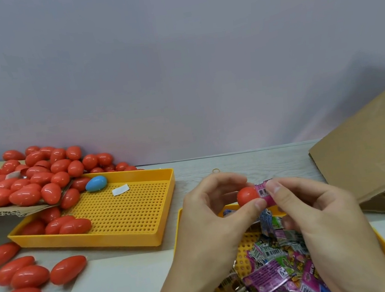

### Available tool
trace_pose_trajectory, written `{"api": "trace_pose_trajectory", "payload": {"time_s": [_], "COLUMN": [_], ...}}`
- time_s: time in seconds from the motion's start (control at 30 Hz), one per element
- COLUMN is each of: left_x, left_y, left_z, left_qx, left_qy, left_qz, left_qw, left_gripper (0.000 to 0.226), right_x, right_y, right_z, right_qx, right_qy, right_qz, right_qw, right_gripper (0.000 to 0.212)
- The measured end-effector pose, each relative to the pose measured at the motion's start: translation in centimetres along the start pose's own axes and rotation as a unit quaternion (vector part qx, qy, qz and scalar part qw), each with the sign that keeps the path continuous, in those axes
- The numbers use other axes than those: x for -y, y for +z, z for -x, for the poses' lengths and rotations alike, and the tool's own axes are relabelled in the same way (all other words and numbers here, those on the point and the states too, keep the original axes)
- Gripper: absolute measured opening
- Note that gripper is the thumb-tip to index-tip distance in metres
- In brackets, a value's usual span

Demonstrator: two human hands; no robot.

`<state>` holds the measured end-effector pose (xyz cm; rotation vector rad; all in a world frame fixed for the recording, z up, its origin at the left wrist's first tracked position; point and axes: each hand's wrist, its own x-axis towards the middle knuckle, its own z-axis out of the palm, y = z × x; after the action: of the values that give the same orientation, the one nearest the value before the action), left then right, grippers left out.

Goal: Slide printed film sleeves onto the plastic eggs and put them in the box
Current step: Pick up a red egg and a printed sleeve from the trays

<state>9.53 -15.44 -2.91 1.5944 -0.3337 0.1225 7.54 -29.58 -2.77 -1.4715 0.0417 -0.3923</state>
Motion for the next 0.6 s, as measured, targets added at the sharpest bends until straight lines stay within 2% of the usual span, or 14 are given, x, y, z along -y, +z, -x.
{"api": "trace_pose_trajectory", "payload": {"time_s": [0.3, 0.6], "left_x": [-0.21, -0.27], "left_y": [0.05, 0.02], "left_z": [0.04, 0.11], "left_qx": [0.004, 0.001], "left_qy": [0.0, 0.015], "left_qz": [-0.012, -0.033], "left_qw": [1.0, 0.999], "left_gripper": [0.023, 0.019], "right_x": [-0.18, 0.03], "right_y": [-0.13, -0.17], "right_z": [-0.03, 0.17], "right_qx": [0.015, 0.018], "right_qy": [-0.008, -0.076], "right_qz": [0.004, 0.083], "right_qw": [1.0, 0.994], "right_gripper": [0.016, 0.014]}}
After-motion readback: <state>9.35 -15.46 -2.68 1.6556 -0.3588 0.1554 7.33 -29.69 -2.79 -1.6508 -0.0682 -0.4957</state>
